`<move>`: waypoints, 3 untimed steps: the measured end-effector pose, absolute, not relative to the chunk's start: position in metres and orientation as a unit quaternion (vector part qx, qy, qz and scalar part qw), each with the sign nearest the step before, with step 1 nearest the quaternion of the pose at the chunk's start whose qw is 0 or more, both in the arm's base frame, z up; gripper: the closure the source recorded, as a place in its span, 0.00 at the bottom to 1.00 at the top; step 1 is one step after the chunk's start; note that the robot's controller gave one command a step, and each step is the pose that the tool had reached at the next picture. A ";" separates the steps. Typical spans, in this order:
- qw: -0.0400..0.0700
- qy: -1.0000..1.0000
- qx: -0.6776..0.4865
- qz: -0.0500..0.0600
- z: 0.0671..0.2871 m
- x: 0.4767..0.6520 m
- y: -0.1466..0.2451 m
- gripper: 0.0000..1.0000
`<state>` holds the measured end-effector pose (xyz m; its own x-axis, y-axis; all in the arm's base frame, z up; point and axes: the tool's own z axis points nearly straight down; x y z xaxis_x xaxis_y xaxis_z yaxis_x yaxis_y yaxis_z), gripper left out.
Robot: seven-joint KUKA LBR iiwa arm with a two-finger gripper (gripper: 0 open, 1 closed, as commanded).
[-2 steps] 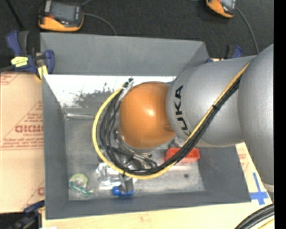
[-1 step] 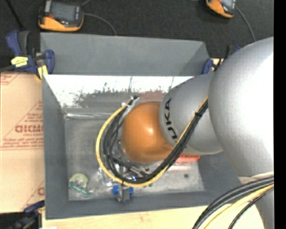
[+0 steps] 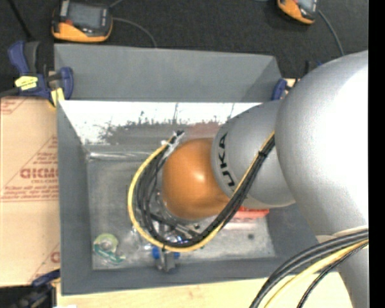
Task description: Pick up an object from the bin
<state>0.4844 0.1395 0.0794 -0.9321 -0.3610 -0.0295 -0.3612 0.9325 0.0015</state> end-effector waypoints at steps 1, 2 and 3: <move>0.016 0.983 -0.182 0.004 0.079 0.485 0.140 1.00; 0.006 0.982 -0.189 0.000 0.200 0.511 0.148 1.00; 0.002 0.982 -0.189 0.000 0.196 0.509 0.147 0.00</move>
Offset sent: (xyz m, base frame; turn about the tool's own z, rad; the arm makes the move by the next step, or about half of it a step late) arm 0.0000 0.0000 0.0000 0.0000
